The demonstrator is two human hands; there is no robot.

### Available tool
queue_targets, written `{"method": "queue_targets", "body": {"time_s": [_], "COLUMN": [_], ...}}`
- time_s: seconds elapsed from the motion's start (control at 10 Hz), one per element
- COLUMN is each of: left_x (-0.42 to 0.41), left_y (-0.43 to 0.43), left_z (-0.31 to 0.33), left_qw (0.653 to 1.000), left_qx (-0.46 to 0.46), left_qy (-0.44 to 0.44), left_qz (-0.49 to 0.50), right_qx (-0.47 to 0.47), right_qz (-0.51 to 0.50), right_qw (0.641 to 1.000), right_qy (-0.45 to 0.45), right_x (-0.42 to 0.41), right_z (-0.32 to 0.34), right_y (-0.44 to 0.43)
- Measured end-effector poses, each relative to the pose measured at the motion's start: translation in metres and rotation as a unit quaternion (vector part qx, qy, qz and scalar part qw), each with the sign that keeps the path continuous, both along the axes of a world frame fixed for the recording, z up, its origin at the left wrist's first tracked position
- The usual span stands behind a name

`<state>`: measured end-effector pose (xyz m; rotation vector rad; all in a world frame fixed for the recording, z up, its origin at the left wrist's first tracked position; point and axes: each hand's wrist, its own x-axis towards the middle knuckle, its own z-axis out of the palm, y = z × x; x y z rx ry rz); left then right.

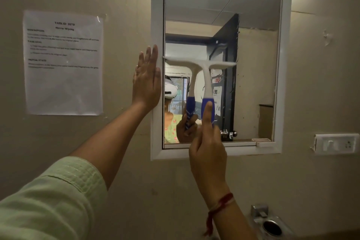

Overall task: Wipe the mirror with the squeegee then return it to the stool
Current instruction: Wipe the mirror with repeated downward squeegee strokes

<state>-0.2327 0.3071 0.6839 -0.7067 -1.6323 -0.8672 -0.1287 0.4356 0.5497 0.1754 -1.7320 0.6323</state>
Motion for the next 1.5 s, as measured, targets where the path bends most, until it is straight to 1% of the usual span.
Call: {"method": "queue_targets", "body": {"time_s": [0.1, 0.2, 0.3, 0.4, 0.6, 0.8, 0.9, 1.0, 1.1, 1.2, 1.3, 1.5], "left_x": [0.0, 0.0, 0.001, 0.001, 0.0, -0.001, -0.001, 0.0, 0.001, 0.001, 0.0, -0.001], "left_y": [0.0, 0.0, 0.001, 0.001, 0.001, 0.0, 0.001, 0.001, 0.0, 0.001, 0.0, 0.0], "left_z": [0.0, 0.0, -0.001, 0.0, -0.001, -0.001, -0.001, -0.001, -0.001, -0.001, -0.001, -0.001], "left_qw": [1.0, 1.0, 1.0, 1.0, 1.0, 1.0, 1.0, 1.0, 1.0, 1.0, 1.0, 1.0], "left_qx": [0.001, 0.001, 0.0, -0.001, -0.002, -0.002, -0.004, -0.001, -0.002, -0.003, -0.002, -0.002], "left_qy": [-0.001, -0.002, -0.001, -0.002, -0.001, 0.001, 0.001, -0.002, -0.001, -0.001, -0.001, -0.002], "left_qz": [-0.005, -0.01, -0.011, -0.009, -0.007, -0.003, -0.003, -0.009, -0.008, -0.008, -0.003, -0.006], "right_qx": [-0.007, -0.009, -0.001, 0.0, -0.015, 0.003, -0.006, -0.014, -0.01, -0.005, 0.004, -0.014], "right_qz": [0.009, 0.014, 0.006, 0.008, 0.019, 0.001, 0.01, 0.018, 0.024, 0.012, 0.004, 0.018], "right_qw": [1.0, 1.0, 1.0, 1.0, 0.999, 1.0, 1.0, 0.999, 0.999, 1.0, 1.0, 0.999], "right_qy": [-0.021, 0.001, 0.026, 0.02, -0.03, 0.014, -0.002, -0.033, -0.036, 0.009, 0.013, -0.046], "right_x": [0.004, 0.002, -0.001, -0.003, 0.011, 0.002, 0.0, 0.006, 0.01, 0.007, 0.005, 0.017], "right_z": [-0.032, -0.019, 0.013, 0.013, -0.049, 0.0, -0.007, -0.045, -0.054, -0.017, 0.005, -0.057], "right_y": [-0.007, -0.004, 0.002, 0.001, -0.009, 0.003, 0.002, -0.004, -0.005, 0.002, 0.009, -0.005]}}
